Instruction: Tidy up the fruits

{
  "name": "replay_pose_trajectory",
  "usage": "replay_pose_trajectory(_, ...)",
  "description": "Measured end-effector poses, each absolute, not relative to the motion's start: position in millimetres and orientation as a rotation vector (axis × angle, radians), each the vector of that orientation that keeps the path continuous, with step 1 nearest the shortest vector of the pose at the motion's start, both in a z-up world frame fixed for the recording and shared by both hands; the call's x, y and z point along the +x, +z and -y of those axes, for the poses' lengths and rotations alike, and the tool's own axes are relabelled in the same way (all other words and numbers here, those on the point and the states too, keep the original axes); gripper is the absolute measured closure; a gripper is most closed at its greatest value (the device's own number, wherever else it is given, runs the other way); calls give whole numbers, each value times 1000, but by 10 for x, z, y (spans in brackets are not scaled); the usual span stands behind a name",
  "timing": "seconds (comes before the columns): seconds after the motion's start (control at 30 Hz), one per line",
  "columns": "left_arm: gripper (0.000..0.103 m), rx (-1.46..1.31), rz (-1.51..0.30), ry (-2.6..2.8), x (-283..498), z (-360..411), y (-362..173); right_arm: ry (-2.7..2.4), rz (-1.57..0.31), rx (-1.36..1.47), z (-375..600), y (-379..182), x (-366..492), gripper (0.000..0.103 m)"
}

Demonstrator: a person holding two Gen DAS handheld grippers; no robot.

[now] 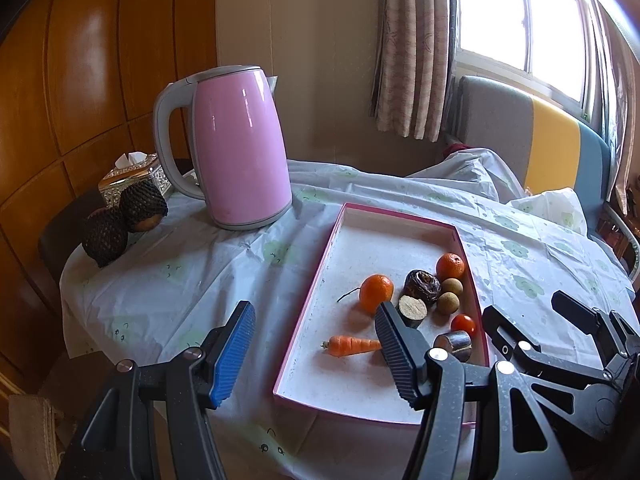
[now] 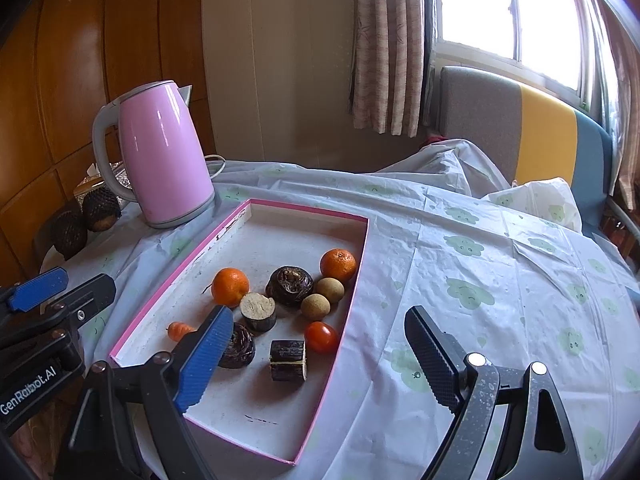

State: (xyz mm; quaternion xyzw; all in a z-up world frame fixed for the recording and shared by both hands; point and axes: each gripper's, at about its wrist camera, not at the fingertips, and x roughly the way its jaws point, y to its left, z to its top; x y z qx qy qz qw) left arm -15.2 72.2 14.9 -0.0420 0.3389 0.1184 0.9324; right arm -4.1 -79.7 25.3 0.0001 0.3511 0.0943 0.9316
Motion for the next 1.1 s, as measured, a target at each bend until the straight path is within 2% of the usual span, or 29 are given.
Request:
replay_pose_trajectory(0.63,40,-93,-705,251,-149,-757,133,205,-726,-3,756,231,-35,13)
replay_pose_trajectory(0.8,49,-101,-695,241,-139,-764,138,201,-732,-3,772,205,-33,13)
replay_pose_trajectory(0.87,59,-108,-687,228,-139,-759,144,197,-736,2,796,191,-30,13)
replay_pose_trajectory(1.1,59,-138,-712,171,-88,-727,133,176,-742,12,921,155,-31,13)
